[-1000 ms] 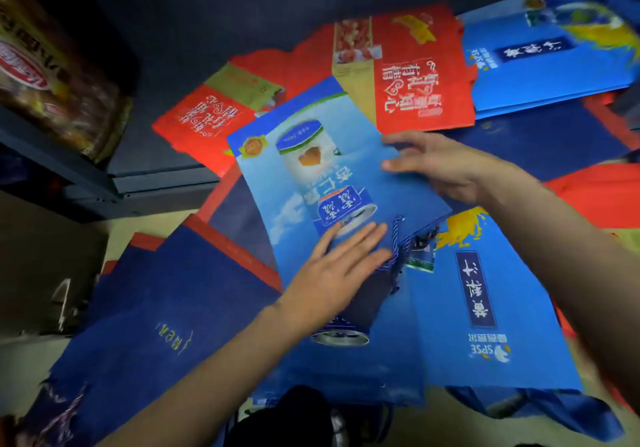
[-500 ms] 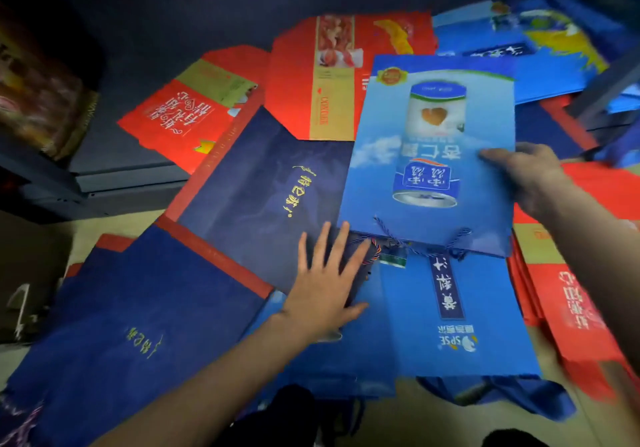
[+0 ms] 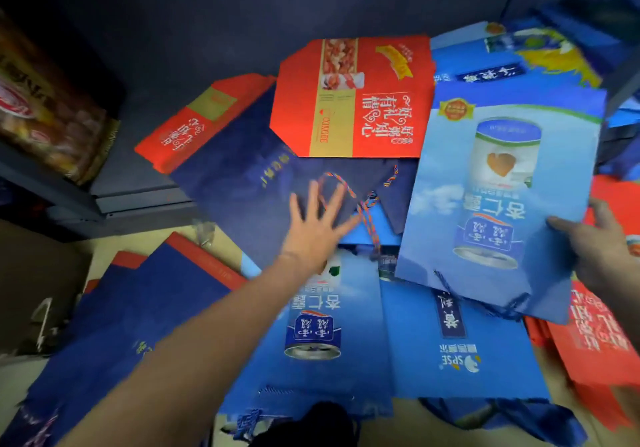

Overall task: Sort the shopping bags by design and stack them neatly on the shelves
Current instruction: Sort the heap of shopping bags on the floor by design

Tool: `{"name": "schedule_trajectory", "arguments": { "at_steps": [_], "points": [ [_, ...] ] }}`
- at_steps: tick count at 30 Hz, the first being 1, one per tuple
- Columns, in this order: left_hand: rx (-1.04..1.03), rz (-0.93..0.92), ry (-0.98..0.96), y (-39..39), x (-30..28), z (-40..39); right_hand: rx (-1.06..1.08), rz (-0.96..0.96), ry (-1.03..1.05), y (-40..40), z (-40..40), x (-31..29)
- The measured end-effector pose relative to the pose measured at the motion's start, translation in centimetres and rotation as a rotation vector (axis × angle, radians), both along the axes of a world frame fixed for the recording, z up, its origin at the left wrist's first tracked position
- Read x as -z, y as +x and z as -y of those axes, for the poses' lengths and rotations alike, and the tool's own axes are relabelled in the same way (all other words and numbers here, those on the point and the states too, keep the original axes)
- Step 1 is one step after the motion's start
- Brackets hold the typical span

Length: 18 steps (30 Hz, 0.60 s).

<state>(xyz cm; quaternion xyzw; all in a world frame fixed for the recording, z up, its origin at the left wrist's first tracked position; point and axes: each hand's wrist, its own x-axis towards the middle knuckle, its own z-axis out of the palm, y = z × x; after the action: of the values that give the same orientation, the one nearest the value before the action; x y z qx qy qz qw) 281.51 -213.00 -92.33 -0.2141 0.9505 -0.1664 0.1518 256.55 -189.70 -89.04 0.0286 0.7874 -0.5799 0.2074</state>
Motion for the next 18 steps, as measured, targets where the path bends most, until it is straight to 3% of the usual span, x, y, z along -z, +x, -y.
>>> {"name": "schedule_trajectory", "arguments": {
  "at_steps": [4,7,9,13,18],
  "points": [
    [-0.183,0.061,-0.051,-1.0,-4.3,5.7,-0.066,0.104,-0.010,0.3,-1.2,0.8],
    [-0.288,0.019,-0.013,-1.2,-4.8,5.8,-0.112,0.105,0.025,0.2,-1.9,1.3],
    [-0.192,-0.034,0.065,-1.3,-3.4,3.3,-0.125,0.107,0.026,0.0,-2.3,1.3],
    [0.153,0.038,0.132,-1.2,0.7,-2.3,-0.146,0.032,0.076,-0.6,-3.5,1.3],
    [0.052,0.162,-0.113,-2.0,-0.2,0.6,-0.331,-0.058,0.161,-0.5,-5.1,1.6]
  ]
}}
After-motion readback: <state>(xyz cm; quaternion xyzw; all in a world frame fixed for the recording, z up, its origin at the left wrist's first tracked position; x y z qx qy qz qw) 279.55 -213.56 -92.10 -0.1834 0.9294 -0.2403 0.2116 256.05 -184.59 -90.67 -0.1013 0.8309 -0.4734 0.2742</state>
